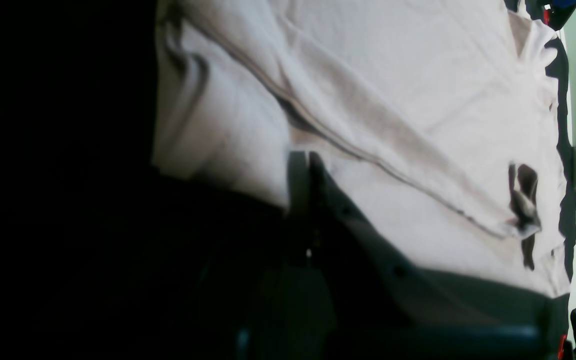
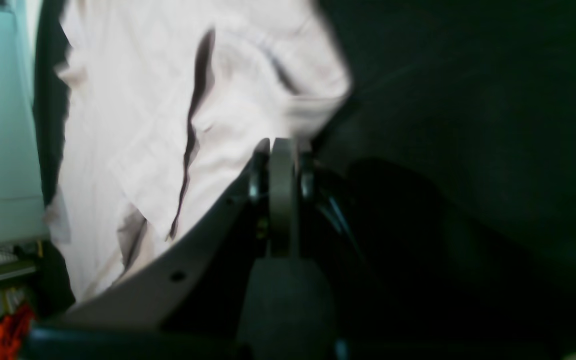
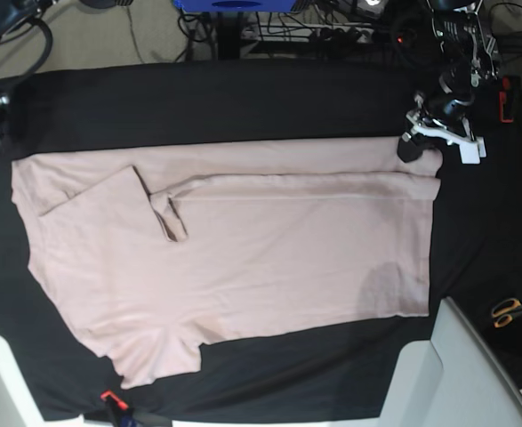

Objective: Fold the T-shirt properly
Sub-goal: 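Drag the shirt toward the robot base with both grippers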

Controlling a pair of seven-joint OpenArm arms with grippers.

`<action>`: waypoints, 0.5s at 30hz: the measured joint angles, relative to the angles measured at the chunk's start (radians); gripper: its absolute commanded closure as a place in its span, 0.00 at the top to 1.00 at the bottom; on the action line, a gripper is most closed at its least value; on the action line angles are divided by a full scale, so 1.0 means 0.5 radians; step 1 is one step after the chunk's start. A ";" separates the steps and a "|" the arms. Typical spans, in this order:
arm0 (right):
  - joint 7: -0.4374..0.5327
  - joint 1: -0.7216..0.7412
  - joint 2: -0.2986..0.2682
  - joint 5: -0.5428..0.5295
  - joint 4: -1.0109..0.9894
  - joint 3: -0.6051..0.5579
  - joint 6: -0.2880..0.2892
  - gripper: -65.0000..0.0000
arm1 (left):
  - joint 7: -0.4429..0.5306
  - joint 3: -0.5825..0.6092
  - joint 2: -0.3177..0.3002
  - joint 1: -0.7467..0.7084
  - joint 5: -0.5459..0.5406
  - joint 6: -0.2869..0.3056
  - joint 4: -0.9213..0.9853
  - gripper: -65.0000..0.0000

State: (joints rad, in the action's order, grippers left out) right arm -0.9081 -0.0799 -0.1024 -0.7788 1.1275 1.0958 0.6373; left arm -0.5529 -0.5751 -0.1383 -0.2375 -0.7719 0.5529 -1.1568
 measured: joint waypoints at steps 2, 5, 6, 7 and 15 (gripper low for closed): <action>-0.080 -0.037 0.008 -0.038 0.026 0.000 0.005 0.02 | -0.001 0.000 0.001 -0.039 0.000 0.000 -0.005 0.00; -0.114 -0.088 0.013 -0.066 0.030 0.000 0.006 0.03 | -0.010 0.000 0.005 -0.103 0.005 -0.001 -0.077 0.00; -0.114 -0.097 0.013 -0.066 0.027 0.000 0.006 0.04 | -0.010 -0.002 0.005 -0.103 0.010 -0.001 -0.092 0.00; -0.114 -0.098 0.015 -0.059 0.025 0.001 0.005 0.05 | -0.008 -0.002 0.005 -0.095 0.009 -0.001 -0.098 0.00; -0.090 0.037 0.061 -0.063 -0.122 0.001 0.008 0.74 | -0.009 0.005 0.006 -0.061 0.008 -0.001 -0.115 0.00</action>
State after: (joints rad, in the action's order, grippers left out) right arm -0.9531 -0.0612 -0.0719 -0.8101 1.0664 1.0962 0.6411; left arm -0.5575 -0.5724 -0.1352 -0.2680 -0.7677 0.5526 -1.2144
